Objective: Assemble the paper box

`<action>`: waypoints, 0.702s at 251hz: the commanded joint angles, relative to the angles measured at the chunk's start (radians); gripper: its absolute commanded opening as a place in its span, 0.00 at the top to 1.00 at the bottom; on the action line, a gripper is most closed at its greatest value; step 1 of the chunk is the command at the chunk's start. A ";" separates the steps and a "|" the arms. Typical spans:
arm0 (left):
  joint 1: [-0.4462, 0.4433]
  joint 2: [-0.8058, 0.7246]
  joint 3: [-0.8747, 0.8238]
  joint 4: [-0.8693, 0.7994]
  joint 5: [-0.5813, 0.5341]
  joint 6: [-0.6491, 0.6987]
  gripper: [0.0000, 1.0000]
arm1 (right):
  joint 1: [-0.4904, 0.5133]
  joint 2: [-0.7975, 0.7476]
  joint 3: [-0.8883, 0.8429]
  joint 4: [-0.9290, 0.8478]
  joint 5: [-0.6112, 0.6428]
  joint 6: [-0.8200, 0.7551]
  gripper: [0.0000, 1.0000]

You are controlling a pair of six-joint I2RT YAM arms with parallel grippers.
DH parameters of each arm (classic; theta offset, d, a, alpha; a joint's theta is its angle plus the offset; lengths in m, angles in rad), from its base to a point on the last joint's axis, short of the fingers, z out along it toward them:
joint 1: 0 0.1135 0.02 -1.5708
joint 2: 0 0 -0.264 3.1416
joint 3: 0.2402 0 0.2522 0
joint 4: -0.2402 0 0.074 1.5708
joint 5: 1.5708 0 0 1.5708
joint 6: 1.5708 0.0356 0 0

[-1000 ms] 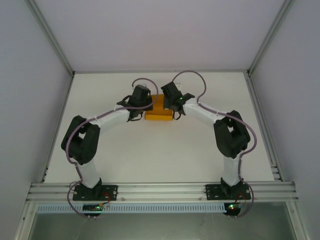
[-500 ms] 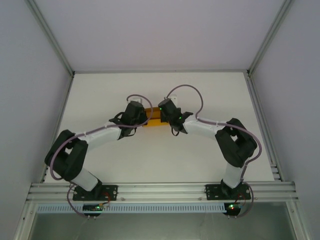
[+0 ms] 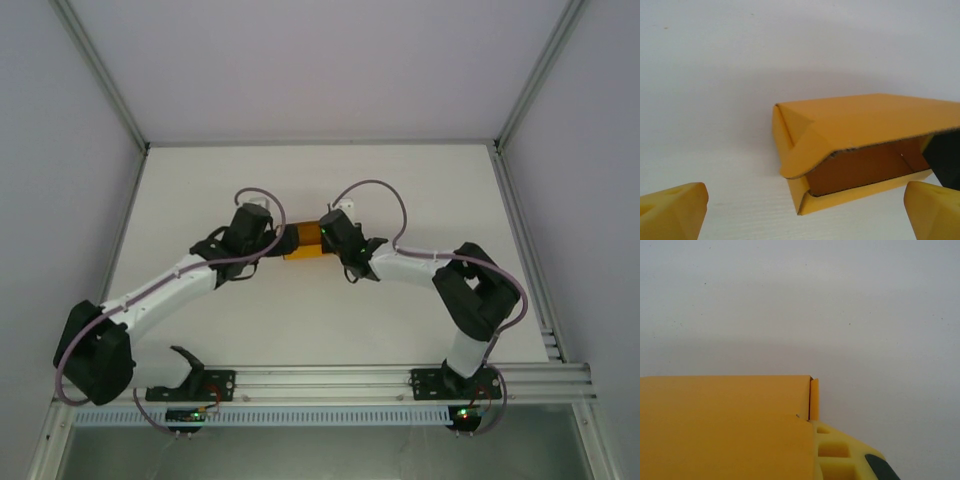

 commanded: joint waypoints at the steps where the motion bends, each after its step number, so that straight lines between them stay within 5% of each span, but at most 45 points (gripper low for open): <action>1: 0.098 -0.010 0.068 -0.085 0.114 -0.096 0.00 | 0.021 0.022 -0.059 -0.125 -0.036 -0.040 0.96; 52: 0.240 0.125 0.101 0.063 0.408 -0.138 0.00 | 0.032 0.032 -0.062 -0.118 -0.025 -0.034 0.93; 105: 0.259 0.333 0.163 0.060 0.500 -0.129 0.00 | 0.054 0.040 -0.056 -0.129 -0.012 -0.024 0.88; 131: 0.260 0.385 0.135 0.134 0.580 -0.135 0.09 | 0.064 0.031 -0.047 -0.160 -0.005 -0.013 0.86; 176: 0.261 0.406 0.067 0.187 0.561 -0.140 0.17 | 0.096 -0.008 -0.045 -0.220 -0.004 -0.019 0.78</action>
